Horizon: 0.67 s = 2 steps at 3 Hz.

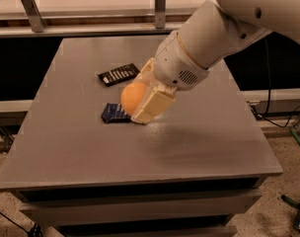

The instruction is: Move orange near rxbar chocolate

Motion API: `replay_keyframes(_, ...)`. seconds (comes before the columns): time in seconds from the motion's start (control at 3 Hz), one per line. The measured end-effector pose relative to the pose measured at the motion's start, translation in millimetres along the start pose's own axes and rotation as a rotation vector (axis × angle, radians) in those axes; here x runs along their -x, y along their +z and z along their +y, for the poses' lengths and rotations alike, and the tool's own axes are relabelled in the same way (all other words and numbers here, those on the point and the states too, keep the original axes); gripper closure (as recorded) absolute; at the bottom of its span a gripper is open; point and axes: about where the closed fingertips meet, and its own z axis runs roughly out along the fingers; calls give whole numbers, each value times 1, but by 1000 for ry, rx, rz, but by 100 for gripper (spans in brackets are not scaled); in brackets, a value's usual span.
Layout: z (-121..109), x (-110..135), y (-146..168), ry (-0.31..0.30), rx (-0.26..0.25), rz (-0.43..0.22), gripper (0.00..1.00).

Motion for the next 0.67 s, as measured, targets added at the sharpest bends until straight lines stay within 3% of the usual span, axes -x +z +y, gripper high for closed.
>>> replay_keyframes(0.67,-60,-30,-20,14,-116,13,100)
